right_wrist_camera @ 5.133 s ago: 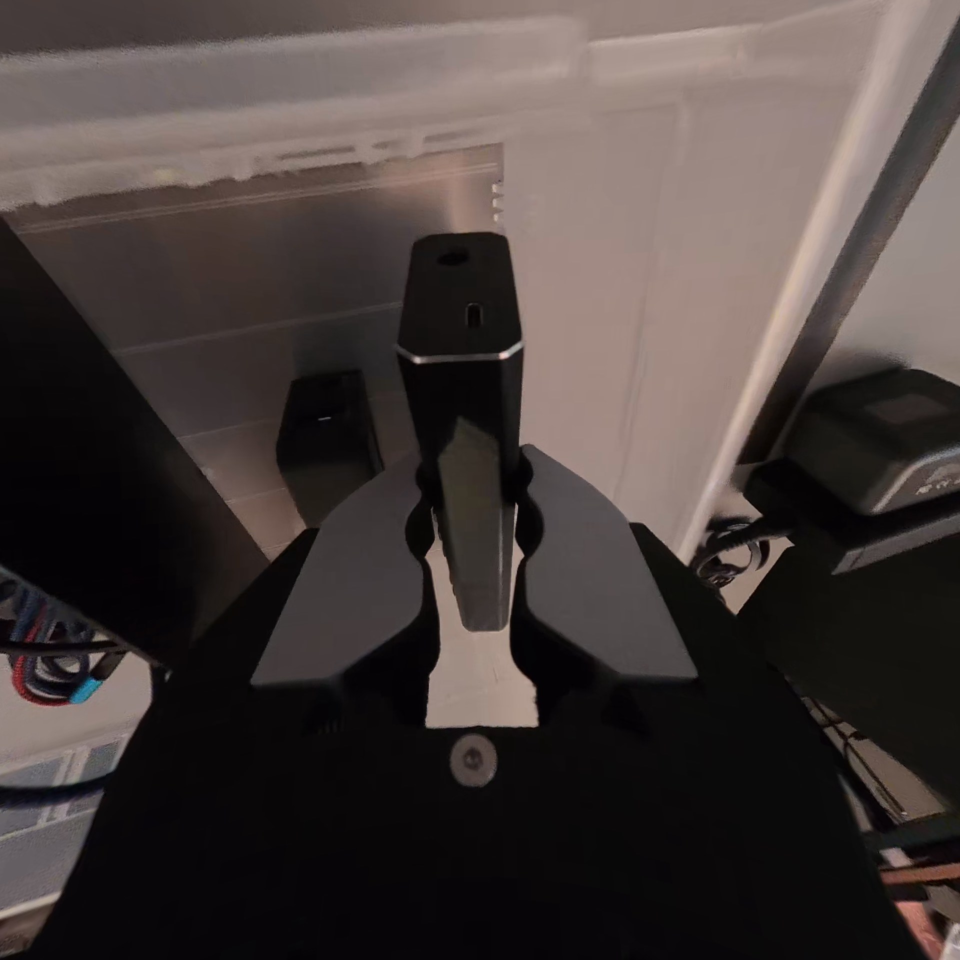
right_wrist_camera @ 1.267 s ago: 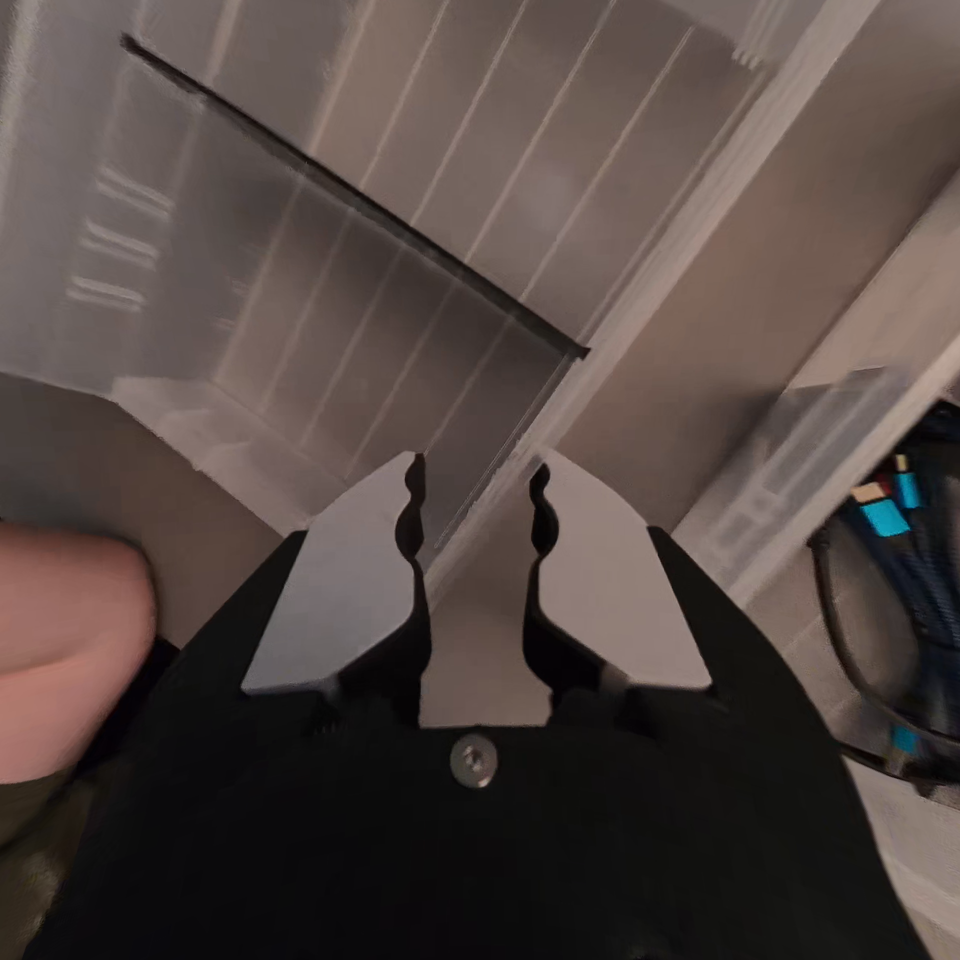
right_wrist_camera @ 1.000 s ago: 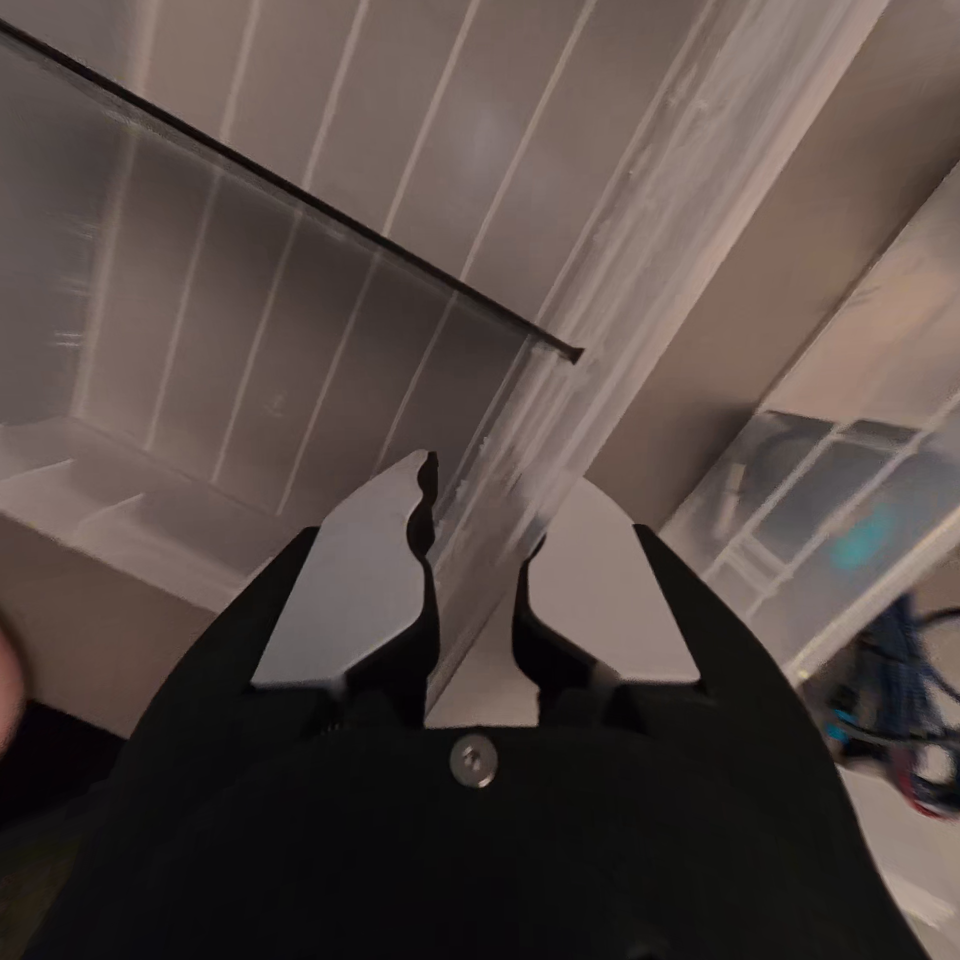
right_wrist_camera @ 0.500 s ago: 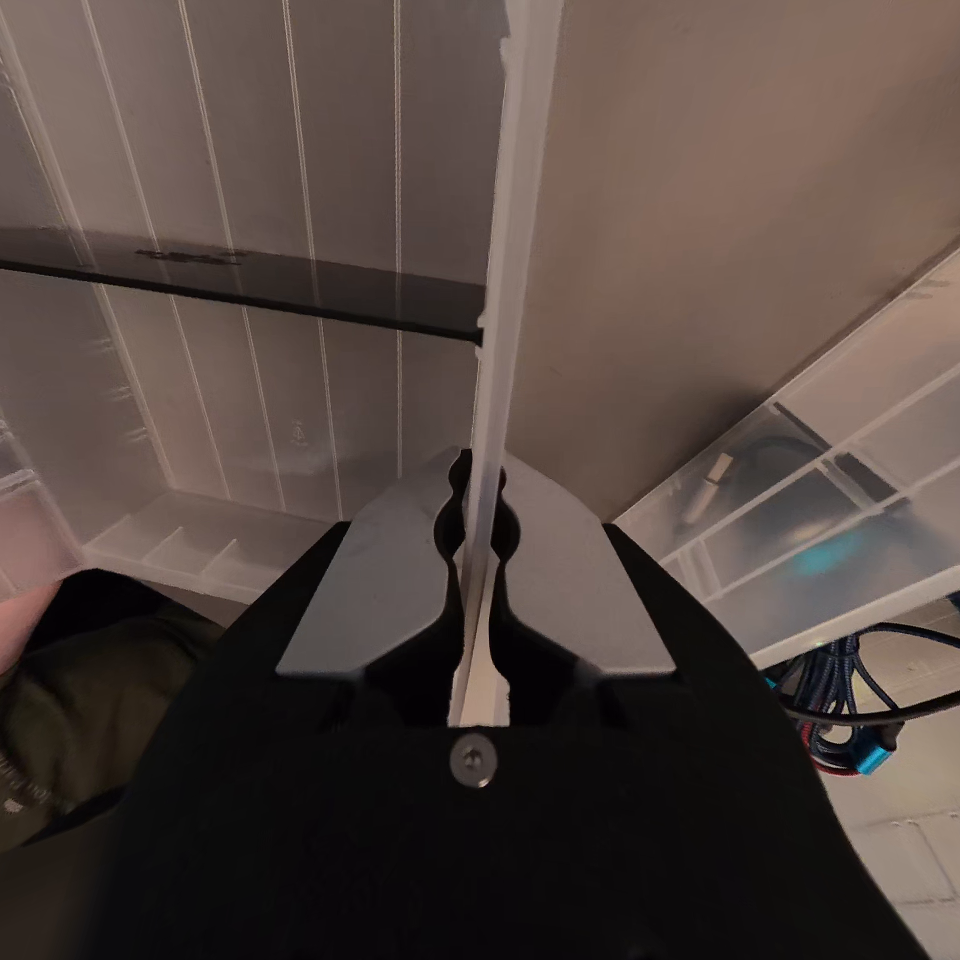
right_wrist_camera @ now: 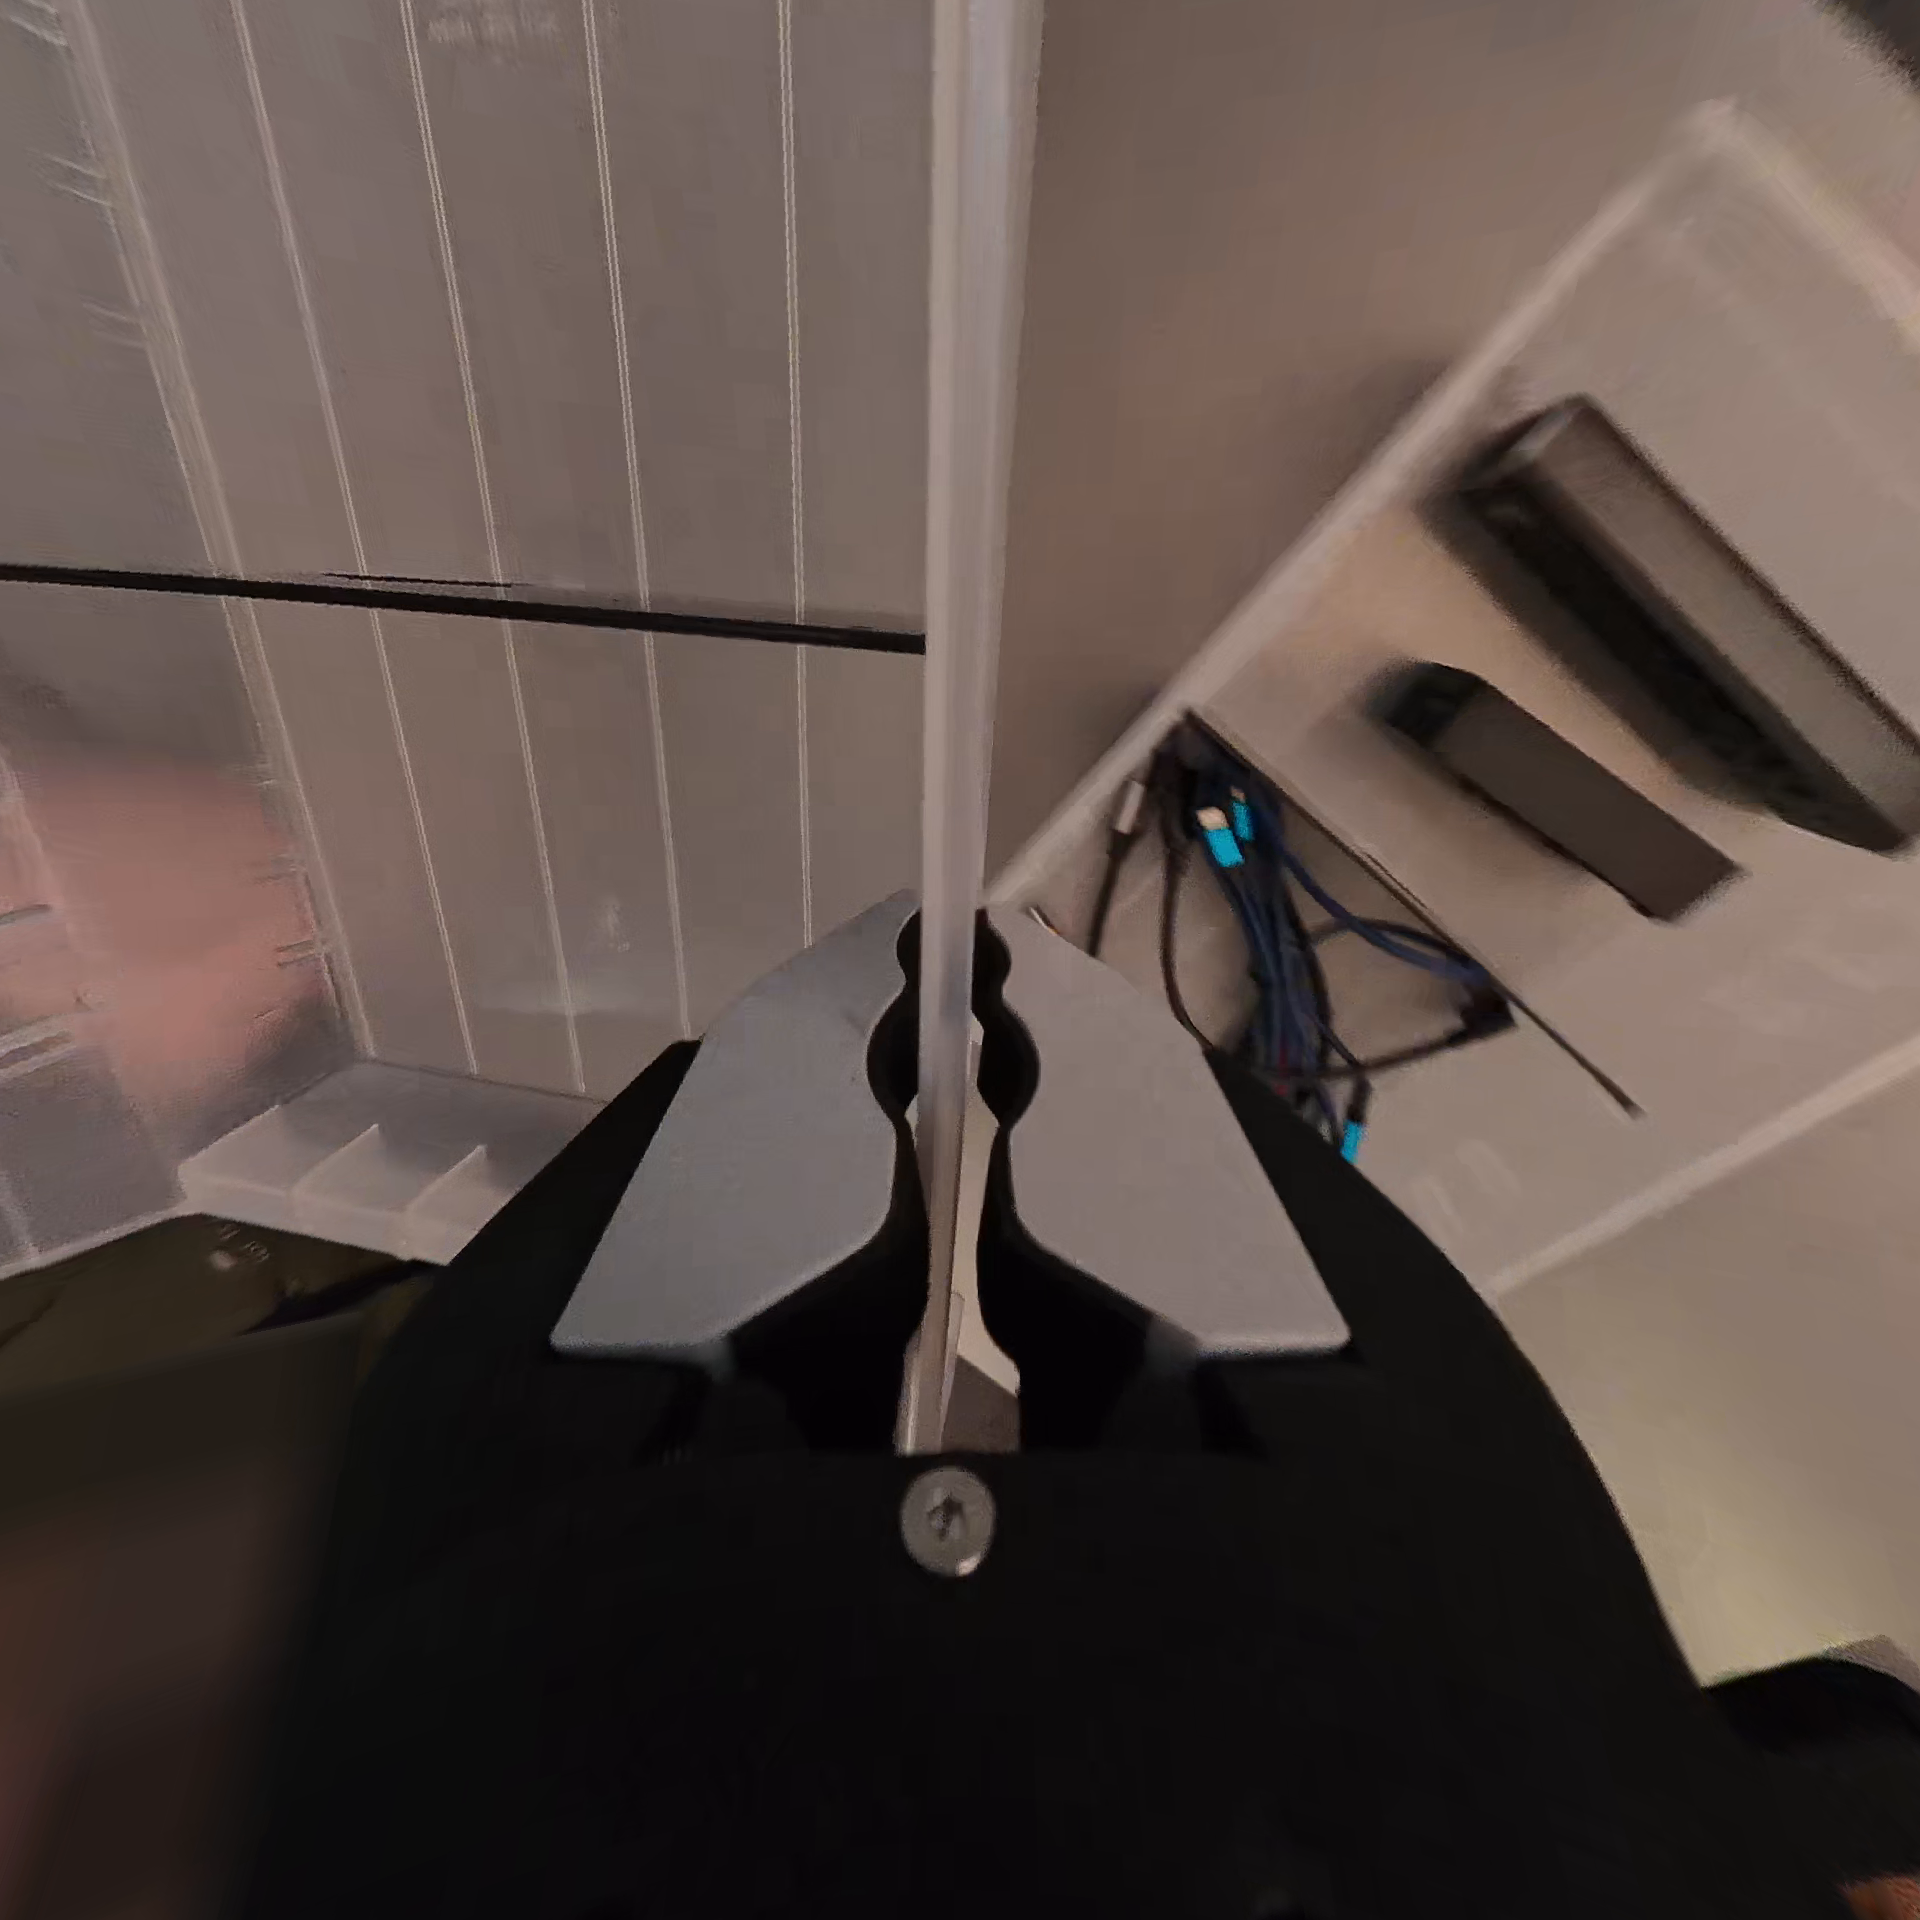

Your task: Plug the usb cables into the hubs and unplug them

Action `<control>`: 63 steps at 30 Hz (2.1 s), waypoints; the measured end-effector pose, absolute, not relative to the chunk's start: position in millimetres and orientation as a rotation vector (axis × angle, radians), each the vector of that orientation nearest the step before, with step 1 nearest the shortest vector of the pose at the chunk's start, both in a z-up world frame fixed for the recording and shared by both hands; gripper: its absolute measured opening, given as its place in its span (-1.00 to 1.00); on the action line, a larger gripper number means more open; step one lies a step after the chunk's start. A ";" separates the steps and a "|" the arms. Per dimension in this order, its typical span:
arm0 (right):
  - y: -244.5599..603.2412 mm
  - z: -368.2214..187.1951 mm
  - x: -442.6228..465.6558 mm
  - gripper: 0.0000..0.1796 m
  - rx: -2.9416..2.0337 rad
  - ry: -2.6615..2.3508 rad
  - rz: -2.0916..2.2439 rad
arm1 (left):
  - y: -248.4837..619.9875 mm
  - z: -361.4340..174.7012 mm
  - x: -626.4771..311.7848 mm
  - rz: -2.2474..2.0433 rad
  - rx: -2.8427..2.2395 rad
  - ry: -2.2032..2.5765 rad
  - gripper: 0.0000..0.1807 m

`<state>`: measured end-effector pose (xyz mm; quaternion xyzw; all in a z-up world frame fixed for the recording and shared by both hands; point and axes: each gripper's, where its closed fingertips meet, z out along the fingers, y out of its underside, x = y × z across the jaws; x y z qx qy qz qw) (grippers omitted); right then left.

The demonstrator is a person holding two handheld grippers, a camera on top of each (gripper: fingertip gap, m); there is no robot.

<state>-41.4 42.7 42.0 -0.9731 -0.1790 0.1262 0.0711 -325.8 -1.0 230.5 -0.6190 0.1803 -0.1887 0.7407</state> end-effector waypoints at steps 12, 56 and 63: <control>-60.6 90.5 283.7 -0.93 -2.672 0.363 0.179 | 14.1 34.2 -88.4 -0.850 -1.996 1.171 -0.36; -137.8 -124.9 444.9 -0.93 -2.852 0.708 0.224 | 121.8 -102.9 -367.7 -0.302 -3.010 0.682 -0.93; -140.5 -125.0 445.4 -0.93 -2.968 0.545 0.218 | 108.7 -101.8 -448.5 -0.352 -3.026 0.395 -0.93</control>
